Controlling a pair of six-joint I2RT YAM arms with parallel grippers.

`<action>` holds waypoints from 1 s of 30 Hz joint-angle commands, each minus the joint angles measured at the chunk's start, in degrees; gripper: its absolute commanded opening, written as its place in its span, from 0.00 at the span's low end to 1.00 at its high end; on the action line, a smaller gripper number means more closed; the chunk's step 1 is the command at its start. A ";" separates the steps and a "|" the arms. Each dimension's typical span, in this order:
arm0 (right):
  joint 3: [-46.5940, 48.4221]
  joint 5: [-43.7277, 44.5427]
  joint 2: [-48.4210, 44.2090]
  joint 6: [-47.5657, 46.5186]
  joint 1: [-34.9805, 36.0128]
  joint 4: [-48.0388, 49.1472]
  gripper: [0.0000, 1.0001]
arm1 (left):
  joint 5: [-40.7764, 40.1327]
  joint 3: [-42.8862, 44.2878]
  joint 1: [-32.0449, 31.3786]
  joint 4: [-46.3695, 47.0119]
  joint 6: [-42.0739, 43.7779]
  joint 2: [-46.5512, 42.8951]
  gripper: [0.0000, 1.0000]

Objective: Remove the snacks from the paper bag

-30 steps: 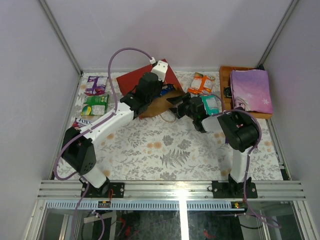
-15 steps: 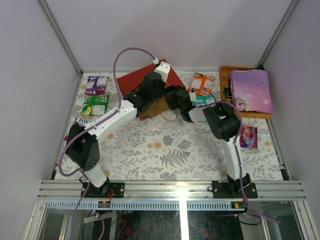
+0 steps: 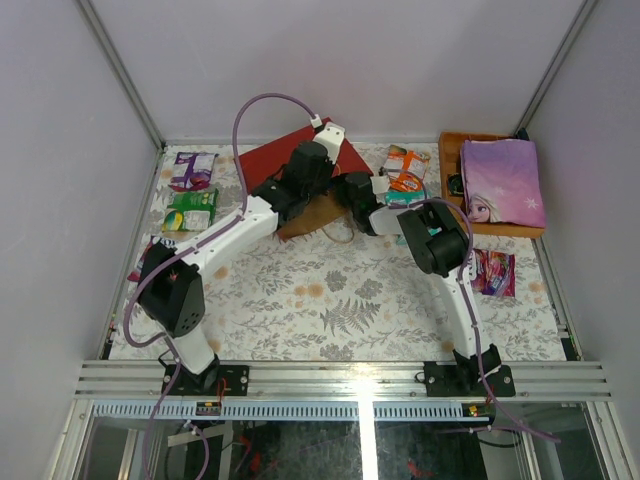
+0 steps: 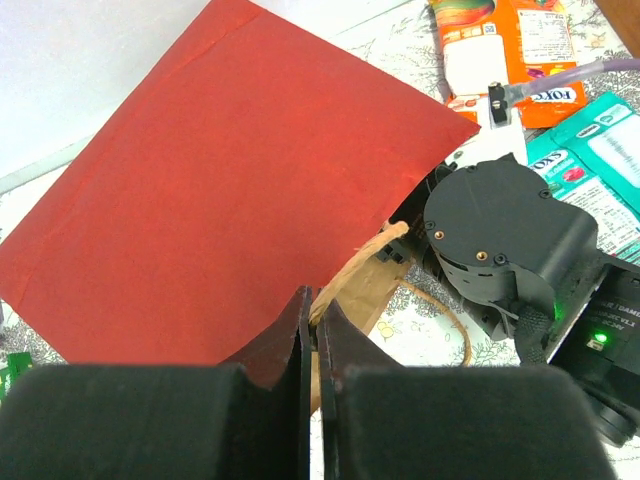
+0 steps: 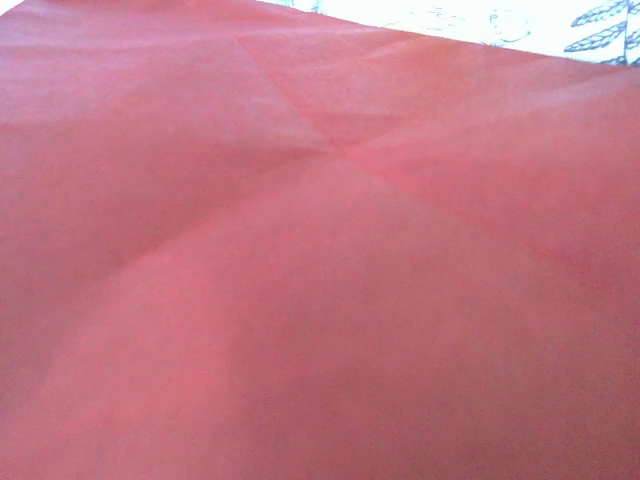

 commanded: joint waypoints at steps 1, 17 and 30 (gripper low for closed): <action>2.73 0.36 0.87 -3.03 0.21 4.21 0.06 | -1.04 2.25 0.18 0.62 0.40 0.78 0.00; -24.74 -2.86 -24.74 -6.46 4.84 10.83 0.00 | -5.77 -1.58 3.02 4.21 2.29 1.71 0.00; -50.00 -8.96 -49.09 -16.25 13.07 3.73 0.00 | -7.17 -6.36 3.96 6.53 3.28 -0.17 0.00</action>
